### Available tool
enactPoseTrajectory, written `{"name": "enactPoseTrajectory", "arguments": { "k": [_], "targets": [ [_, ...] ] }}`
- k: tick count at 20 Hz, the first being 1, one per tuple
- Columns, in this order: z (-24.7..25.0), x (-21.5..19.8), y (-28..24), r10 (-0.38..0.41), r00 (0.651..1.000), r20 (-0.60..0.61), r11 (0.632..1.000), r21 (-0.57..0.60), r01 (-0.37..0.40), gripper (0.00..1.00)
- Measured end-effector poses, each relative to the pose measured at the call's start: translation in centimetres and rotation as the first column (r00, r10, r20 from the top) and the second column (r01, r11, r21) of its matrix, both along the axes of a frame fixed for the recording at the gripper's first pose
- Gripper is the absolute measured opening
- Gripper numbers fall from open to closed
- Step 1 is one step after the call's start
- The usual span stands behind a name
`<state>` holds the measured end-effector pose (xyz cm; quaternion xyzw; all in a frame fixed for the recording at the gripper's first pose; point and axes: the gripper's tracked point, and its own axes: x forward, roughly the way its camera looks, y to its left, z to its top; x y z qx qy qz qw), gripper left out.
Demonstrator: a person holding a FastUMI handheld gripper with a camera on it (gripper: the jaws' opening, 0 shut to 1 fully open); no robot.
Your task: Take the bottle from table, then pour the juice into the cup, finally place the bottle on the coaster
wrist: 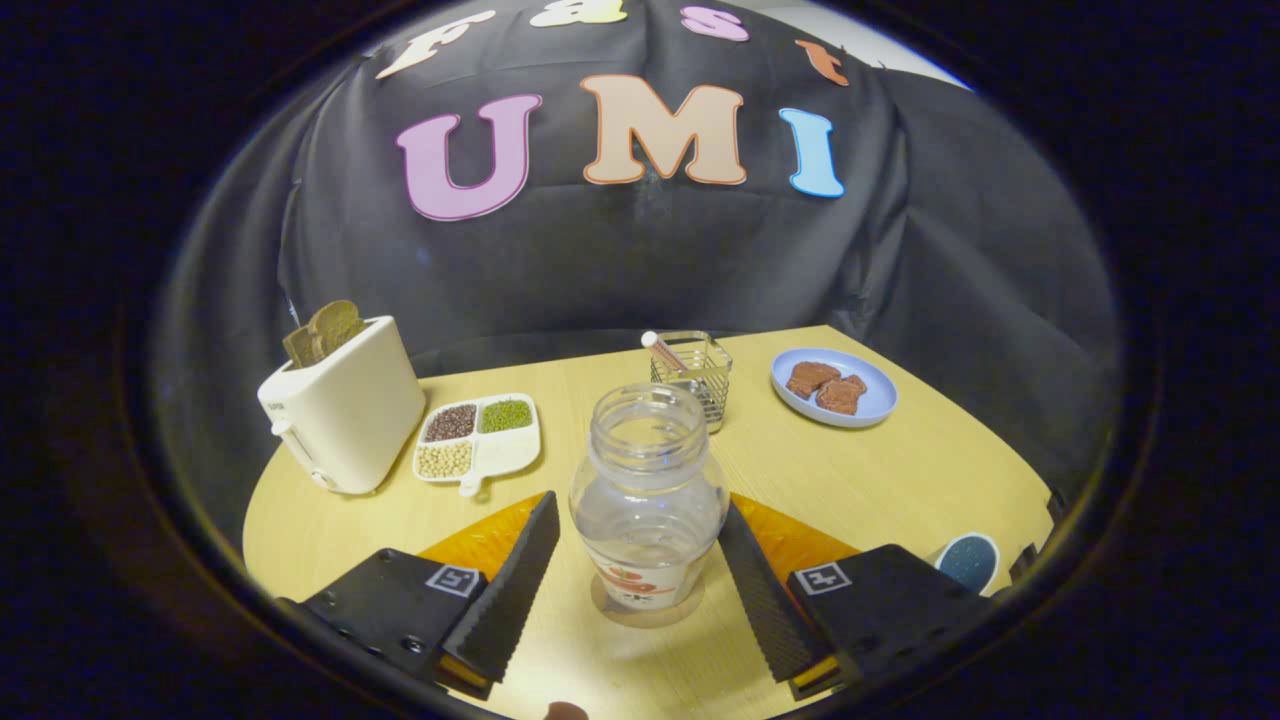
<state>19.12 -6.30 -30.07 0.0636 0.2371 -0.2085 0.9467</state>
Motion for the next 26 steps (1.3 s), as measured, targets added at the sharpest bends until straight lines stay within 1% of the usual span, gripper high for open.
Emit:
{"name": "enactPoseTrajectory", "arguments": {
  "k": [2,6,10,13,16,18,20,24,26],
  "targets": [
    [0.9,-0.2,0.1,0.005,1.0,0.019,1.0,0.012,-0.006,0.97],
    [3.5,-0.9,0.0,-0.011,0.997,0.075,0.999,0.054,0.007,0.96],
    [8.3,-1.7,-1.5,-0.017,0.99,0.138,1.0,-0.004,0.018,0.96],
    [12.4,-1.7,-1.7,-0.004,0.981,0.195,1.0,0.004,0.003,0.95],
    [17.2,-1.8,-2.1,0.017,0.966,0.258,1.0,-0.018,-0.012,0.95],
    [20.5,-1.7,-1.6,0.05,0.953,0.299,0.999,-0.025,-0.045,0.94],
    [24.3,-1.4,-0.6,0.097,0.928,0.359,0.995,-0.014,-0.098,0.94],
    [30.1,-1.7,-0.3,0.141,0.896,0.42,0.99,-0.036,-0.139,0.94],
    [33.0,-1.9,0.4,0.166,0.875,0.455,0.985,-0.044,-0.164,0.94]
  ]
}}
